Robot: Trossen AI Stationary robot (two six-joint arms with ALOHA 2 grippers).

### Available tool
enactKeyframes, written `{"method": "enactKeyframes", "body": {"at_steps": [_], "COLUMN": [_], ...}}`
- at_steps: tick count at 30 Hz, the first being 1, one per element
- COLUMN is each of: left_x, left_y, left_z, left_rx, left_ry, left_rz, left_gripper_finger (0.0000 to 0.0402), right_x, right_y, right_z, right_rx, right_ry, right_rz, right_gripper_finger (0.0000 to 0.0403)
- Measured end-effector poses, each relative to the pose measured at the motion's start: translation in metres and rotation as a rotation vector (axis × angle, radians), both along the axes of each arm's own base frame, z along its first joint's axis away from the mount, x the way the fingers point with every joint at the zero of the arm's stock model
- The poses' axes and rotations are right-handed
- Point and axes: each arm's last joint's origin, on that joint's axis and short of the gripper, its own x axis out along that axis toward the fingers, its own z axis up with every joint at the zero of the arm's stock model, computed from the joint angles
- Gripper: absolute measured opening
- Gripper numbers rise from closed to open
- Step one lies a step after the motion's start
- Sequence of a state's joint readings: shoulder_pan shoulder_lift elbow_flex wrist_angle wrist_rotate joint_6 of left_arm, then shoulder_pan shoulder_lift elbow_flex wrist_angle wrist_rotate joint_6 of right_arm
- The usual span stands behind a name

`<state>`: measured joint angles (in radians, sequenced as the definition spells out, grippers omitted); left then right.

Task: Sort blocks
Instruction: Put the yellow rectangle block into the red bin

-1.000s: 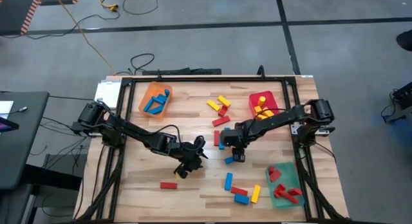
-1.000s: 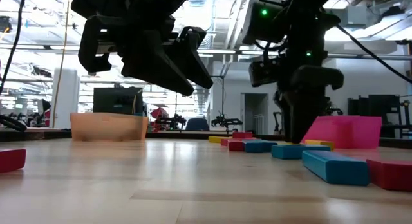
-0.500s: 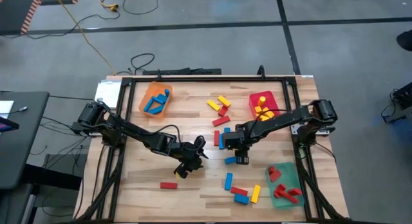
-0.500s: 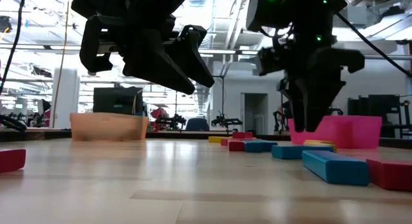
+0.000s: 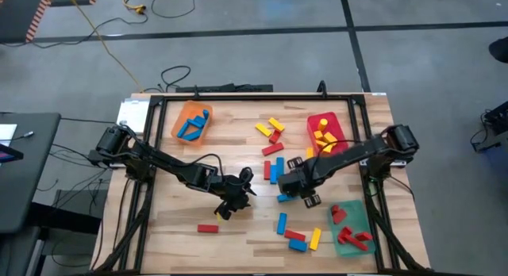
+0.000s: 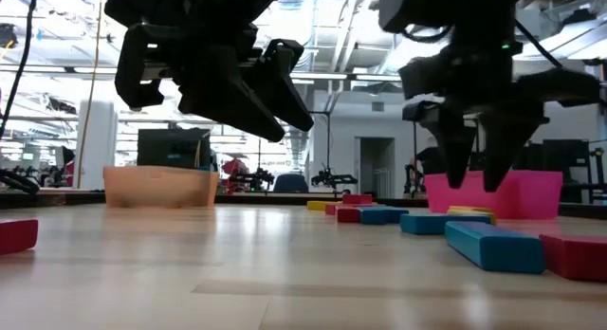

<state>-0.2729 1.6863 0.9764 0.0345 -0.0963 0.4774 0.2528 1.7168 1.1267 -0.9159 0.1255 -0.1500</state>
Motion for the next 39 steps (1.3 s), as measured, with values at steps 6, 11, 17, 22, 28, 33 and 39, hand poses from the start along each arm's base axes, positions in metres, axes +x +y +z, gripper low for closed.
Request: {"method": "enactKeyframes", "body": {"at_steps": [6,11,17,22,28,33,39], "left_x": [0.000,0.000,0.000,0.000,0.000,0.000,0.000], "left_y": [0.000,0.000,0.000,0.000,0.000,0.000,0.000], "left_z": [0.000,0.000,0.000,0.000,0.000,0.000,0.000], "left_rx": [-0.002,-0.003,-0.012,-0.017,-0.016,-0.015,-0.015], "left_ry": [0.000,0.001,0.002,0.003,0.004,0.003,0.002], "left_rz": [0.002,0.002,0.009,0.014,0.013,0.012,0.012], "left_gripper_finger": [0.0196,0.0196,0.0196,0.0196,0.0196,0.0196,0.0196], "right_x": [-0.004,-0.004,-0.005,-0.013,-0.011,-0.013,-0.015], "right_y": [0.011,0.011,0.011,0.008,0.008,0.005,-0.004], "right_z": [0.001,0.001,-0.001,-0.013,-0.024,-0.030,-0.036], "right_rx": [-0.175,-0.206,-0.217,-0.230,-0.252,-0.265,-0.261], "right_ry": [-0.001,0.002,0.022,0.075,0.015,0.018,0.037], "right_rz": [0.213,0.261,0.343,0.436,0.508,0.536,0.521], "right_gripper_finger": [0.0217,0.0217,0.0217,0.0217,0.0217,0.0217,0.0217]}}
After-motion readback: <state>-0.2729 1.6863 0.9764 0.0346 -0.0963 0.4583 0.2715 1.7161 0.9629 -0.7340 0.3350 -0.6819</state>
